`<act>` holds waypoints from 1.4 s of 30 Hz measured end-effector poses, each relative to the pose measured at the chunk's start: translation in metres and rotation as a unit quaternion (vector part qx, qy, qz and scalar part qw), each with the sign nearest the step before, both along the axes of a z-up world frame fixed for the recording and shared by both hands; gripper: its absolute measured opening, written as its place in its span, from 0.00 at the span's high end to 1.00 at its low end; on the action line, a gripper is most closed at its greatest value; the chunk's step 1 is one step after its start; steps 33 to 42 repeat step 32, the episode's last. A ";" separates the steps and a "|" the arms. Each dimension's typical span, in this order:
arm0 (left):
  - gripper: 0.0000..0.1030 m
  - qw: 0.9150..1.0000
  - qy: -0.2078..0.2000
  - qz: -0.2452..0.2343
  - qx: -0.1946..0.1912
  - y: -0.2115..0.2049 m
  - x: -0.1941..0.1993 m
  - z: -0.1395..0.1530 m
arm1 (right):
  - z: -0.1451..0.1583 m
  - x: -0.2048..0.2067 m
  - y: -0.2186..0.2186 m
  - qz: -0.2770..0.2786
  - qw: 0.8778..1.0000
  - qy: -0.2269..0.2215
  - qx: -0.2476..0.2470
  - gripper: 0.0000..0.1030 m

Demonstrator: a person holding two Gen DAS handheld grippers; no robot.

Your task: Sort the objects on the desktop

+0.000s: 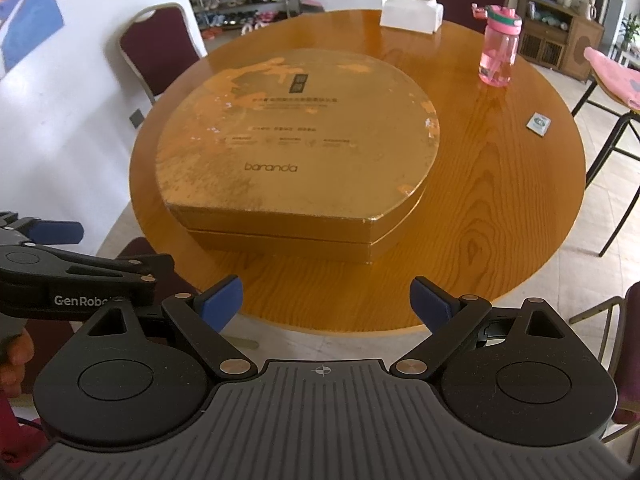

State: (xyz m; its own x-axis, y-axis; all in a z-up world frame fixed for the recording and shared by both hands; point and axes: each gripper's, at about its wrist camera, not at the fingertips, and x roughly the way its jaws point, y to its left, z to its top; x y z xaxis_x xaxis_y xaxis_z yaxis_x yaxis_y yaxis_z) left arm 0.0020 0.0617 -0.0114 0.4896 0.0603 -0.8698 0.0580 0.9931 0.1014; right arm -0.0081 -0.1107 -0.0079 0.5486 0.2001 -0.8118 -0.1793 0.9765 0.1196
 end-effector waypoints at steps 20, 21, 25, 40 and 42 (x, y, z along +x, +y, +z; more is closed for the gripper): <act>0.00 1.000 0.002 -0.017 0.000 -0.002 0.012 -0.003 | -0.003 0.004 -0.004 -0.010 1.000 0.004 0.001 0.09; 0.00 1.000 0.002 -0.018 0.000 -0.002 0.012 -0.003 | -0.003 0.003 -0.004 -0.011 1.000 0.004 0.001 0.09; 0.00 1.000 0.001 -0.020 0.002 -0.003 0.012 -0.003 | -0.004 0.003 -0.006 -0.014 1.000 0.005 0.003 0.09; 0.00 1.000 0.000 -0.025 0.004 -0.005 0.012 -0.004 | -0.004 0.003 -0.006 -0.014 1.000 0.005 0.004 0.09; 0.00 1.000 0.000 -0.025 0.004 -0.005 0.012 -0.004 | -0.004 0.003 -0.006 -0.014 1.000 0.005 0.004 0.09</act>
